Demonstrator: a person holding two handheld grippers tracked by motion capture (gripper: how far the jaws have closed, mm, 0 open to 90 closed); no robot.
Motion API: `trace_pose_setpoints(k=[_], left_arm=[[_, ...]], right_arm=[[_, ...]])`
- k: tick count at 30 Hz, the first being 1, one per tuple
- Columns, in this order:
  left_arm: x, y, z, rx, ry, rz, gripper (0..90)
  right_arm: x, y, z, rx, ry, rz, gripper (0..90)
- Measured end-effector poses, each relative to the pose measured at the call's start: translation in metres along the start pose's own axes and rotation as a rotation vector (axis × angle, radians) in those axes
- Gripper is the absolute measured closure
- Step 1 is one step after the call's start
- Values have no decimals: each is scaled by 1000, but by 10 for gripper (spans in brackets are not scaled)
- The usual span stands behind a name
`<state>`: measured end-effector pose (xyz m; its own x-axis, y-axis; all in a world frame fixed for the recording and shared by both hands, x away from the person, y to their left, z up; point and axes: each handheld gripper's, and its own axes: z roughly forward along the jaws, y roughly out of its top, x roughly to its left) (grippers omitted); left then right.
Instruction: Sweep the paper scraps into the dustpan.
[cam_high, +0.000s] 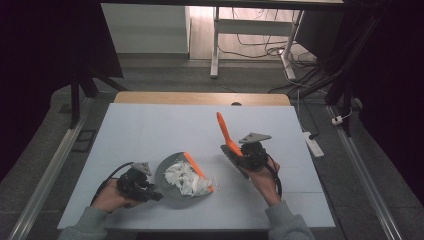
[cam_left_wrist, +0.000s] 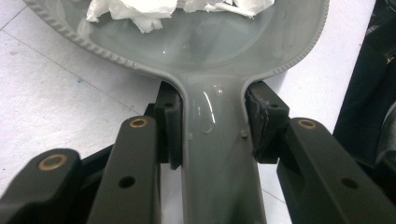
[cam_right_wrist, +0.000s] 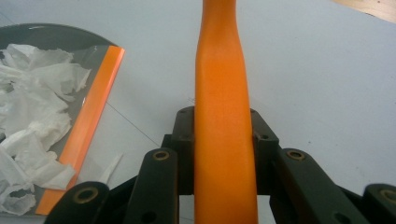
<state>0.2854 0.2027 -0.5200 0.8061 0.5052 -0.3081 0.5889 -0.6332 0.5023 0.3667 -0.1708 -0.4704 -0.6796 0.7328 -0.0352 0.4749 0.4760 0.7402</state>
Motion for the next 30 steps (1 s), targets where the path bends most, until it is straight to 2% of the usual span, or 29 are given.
trace_pose_setpoints(k=[9, 14, 23, 30], left_arm=[[-1, 0, 0, -1, 1, 0, 615], [-2, 1, 0, 2, 1, 2, 615], [-2, 1, 1, 3, 0, 2, 615], [-4, 2, 2, 4, 1, 3, 615]], right_arm=[[3, -1, 5, 24, 5, 4, 704], [10, -1, 11, 45, 11, 0, 704], [30, 4, 25, 76, 17, -40, 704], [51, 9, 35, 98, 10, -96, 704]])
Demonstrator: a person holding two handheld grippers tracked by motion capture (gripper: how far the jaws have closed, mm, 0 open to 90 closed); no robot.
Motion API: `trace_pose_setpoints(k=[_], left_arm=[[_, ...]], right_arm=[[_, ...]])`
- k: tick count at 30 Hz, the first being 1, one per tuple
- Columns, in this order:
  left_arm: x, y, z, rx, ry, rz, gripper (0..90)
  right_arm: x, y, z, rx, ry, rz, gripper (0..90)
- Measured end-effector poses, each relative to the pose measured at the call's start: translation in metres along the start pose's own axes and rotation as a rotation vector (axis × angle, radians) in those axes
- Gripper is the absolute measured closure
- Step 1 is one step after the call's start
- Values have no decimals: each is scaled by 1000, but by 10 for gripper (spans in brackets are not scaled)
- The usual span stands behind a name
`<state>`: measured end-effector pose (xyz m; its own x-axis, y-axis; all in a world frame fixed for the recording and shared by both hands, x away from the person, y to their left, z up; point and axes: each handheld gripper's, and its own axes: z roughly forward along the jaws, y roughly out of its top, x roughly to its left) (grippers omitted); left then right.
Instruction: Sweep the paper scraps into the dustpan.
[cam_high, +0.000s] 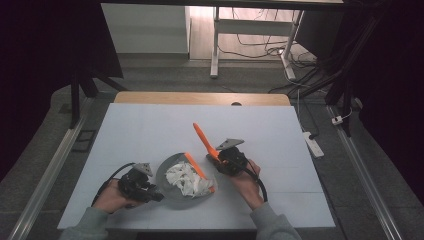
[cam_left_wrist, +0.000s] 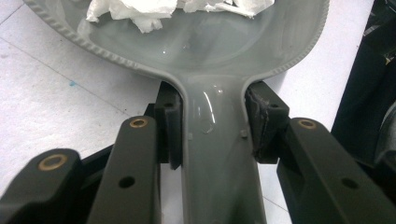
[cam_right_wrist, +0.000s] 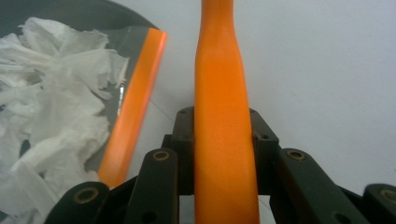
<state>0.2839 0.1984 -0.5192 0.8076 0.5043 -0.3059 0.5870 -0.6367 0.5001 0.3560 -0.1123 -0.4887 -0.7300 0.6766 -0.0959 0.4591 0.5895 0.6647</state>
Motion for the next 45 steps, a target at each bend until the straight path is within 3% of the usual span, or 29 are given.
trace_pose_setpoints(k=[5, 12, 18, 21, 25, 29, 37, 45], left_arm=[[-1, 1, 1, 0, -1, 1, 615], [-1, 1, 1, 0, -1, -2, 615], [-1, 1, 1, 0, 1, -2, 615], [-1, 1, 1, 0, 2, -1, 615], [-1, 1, 1, 0, 0, -2, 615], [-1, 1, 1, 0, 1, -3, 615], [-1, 0, 3, -2, 0, -8, 615], [-1, 0, 3, -4, 3, -11, 615]], right_arm=[[15, 5, 5, 8, 1, -36, 704], [33, 12, 10, -2, 44, -24, 704], [45, 19, 10, -59, 141, 28, 704], [51, 23, 10, -84, 234, 37, 704], [53, 27, 4, -121, 259, 27, 704], [40, 28, -7, -161, 213, 46, 704], [13, 24, -21, -189, 150, 87, 704], [-20, 19, -16, -167, 43, 129, 704]])
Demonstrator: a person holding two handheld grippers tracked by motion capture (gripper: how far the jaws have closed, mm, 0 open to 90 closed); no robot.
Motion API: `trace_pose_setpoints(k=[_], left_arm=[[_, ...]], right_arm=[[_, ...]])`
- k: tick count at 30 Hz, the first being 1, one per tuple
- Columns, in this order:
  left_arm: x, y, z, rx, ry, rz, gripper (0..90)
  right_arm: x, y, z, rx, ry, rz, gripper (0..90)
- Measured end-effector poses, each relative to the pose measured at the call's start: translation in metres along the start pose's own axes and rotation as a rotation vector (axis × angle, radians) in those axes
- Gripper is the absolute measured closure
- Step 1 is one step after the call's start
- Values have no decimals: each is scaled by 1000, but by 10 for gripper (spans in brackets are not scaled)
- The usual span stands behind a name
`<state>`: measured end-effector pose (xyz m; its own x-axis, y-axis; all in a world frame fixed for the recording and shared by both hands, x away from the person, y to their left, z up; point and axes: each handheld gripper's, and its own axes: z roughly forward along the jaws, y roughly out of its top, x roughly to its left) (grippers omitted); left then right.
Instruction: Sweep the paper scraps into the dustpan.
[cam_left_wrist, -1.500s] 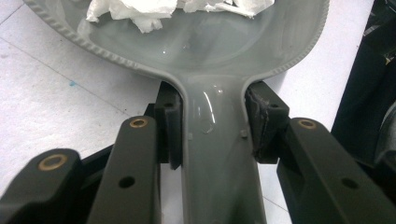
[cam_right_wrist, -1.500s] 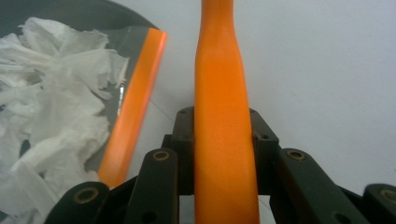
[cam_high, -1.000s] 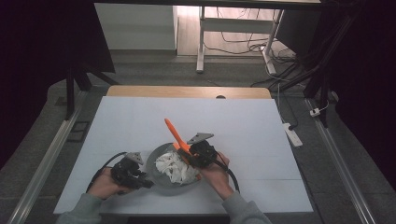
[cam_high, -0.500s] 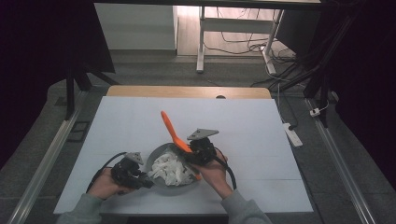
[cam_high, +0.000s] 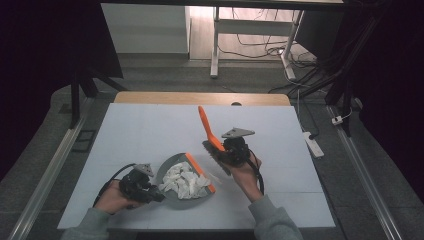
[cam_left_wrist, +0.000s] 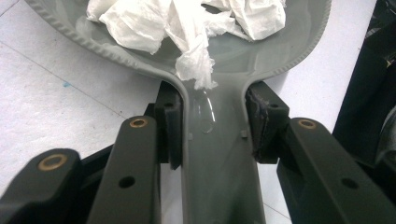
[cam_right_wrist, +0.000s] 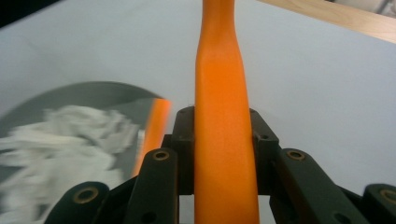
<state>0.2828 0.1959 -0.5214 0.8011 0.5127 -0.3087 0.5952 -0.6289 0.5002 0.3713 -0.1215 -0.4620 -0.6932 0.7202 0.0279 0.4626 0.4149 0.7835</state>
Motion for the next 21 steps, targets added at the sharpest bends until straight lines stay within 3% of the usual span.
trace_pose_setpoints(k=[6, 11, 14, 19, 21], left_arm=[[-2, -1, -1, 3, -4, 5, 615], [-4, -1, -1, 9, -10, 16, 615], [-6, -1, 0, 10, -13, 19, 615], [-9, 2, 3, 12, -19, 28, 615], [-10, 3, 4, 15, -17, 29, 616]], right_arm=[[-25, -5, 17, 65, -88, 12, 704], [-28, -10, 27, 105, -96, 15, 705], [-18, -12, 29, 109, -70, 9, 704], [11, -14, 31, 129, -59, -64, 704], [21, -14, 31, 130, -41, -68, 704]])
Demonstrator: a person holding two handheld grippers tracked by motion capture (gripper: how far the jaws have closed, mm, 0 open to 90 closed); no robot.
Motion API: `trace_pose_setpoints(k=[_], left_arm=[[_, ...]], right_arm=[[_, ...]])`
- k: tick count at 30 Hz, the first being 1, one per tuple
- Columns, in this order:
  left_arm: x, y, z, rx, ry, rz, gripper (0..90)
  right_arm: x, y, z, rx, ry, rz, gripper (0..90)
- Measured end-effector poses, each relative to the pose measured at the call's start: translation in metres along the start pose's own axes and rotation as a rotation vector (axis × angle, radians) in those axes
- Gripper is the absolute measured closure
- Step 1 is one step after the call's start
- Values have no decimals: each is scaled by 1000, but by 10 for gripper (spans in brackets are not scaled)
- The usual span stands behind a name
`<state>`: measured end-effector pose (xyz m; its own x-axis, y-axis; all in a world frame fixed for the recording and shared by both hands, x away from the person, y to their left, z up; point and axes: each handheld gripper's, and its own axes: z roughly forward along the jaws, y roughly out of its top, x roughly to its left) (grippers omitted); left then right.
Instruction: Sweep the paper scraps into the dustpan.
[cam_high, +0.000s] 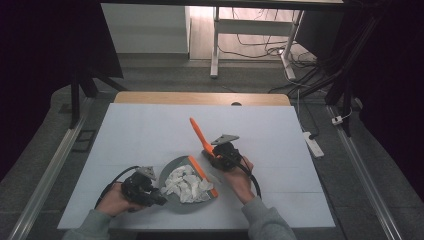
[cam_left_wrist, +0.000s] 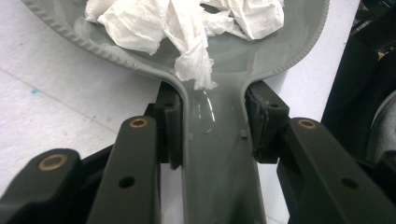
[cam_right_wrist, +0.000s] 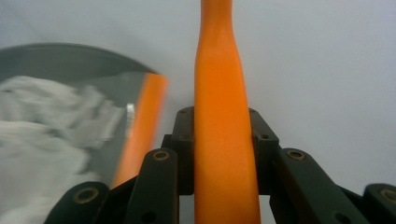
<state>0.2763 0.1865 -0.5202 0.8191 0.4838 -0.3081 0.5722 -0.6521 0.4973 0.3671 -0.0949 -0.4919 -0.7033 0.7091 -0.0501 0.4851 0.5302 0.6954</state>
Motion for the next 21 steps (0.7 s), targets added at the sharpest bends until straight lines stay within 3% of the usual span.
trace_pose_setpoints(k=[4, 9, 12, 16, 21], left_arm=[[-1, 1, 1, 1, 1, 0, 615], [0, 1, 2, 5, 1, -3, 616], [0, 0, 3, 4, 0, -4, 616], [0, 0, 3, -4, -1, -7, 615], [2, -2, 4, -10, -10, -7, 615]], right_arm=[[21, 2, 1, -5, 59, -17, 704], [41, 10, -2, -43, 184, 14, 704], [54, 17, -7, -62, 235, -10, 704], [56, 27, -17, -106, 224, -26, 704], [38, 25, -26, -129, 186, 7, 704]])
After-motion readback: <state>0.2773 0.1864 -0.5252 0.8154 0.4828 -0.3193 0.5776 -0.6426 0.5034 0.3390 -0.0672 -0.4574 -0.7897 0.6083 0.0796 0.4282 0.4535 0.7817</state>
